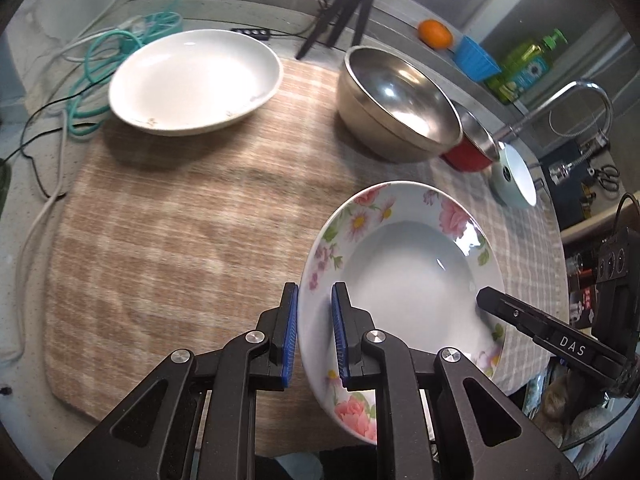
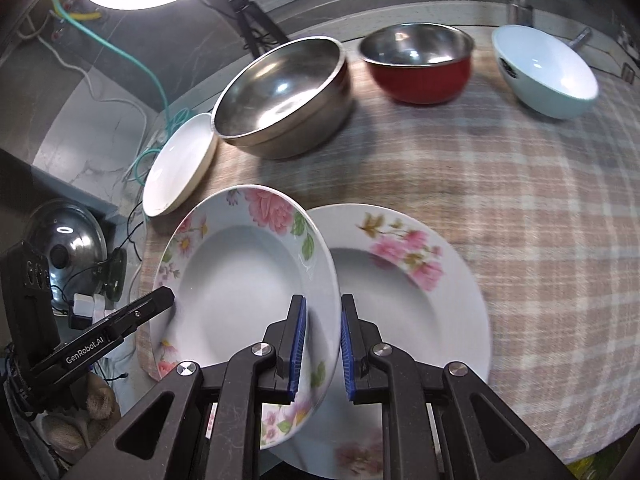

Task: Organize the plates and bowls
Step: 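Lift the rose-patterned plate and lower it onto the pink-blossom plate, then open both tools and withdraw them from the stacked plates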

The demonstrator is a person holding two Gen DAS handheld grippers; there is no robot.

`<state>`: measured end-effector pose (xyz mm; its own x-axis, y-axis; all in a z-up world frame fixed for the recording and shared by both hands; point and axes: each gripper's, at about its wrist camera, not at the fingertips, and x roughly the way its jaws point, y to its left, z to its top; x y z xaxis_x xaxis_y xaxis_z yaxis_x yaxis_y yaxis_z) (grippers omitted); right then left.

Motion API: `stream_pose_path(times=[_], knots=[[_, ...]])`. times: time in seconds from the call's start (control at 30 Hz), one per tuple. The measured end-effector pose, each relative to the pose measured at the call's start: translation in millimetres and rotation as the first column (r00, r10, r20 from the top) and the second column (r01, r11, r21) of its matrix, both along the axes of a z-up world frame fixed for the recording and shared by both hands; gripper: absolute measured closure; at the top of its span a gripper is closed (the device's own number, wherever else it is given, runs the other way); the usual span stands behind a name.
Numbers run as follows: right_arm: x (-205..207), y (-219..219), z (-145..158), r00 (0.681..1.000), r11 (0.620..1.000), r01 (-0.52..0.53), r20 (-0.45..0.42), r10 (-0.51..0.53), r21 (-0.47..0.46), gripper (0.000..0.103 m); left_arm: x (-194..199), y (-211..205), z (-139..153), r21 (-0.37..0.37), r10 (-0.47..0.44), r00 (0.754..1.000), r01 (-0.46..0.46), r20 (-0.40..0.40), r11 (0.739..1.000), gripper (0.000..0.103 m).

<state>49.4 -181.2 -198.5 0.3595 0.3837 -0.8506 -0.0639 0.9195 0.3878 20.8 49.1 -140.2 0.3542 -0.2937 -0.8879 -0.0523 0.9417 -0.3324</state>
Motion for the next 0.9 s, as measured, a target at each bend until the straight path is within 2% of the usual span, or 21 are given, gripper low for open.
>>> stream_pose_path(times=[0.4,0.9], knots=[[-20.7,-45.1,-11.0,0.997,0.998,0.066,-0.032,-0.067,-0.024,0.088,-1.5,-39.5,-9.1,0.006,-0.075,0.997,0.075,-0.028,0.997,0.088],[-22.9,-47.7,-13.6,0.998,0.994,0.063,-0.012,-0.064,-0.093,0.087,-5.1,-58.1,-16.6,0.065,-0.109,0.993,0.111,-0.034,0.992,0.089]])
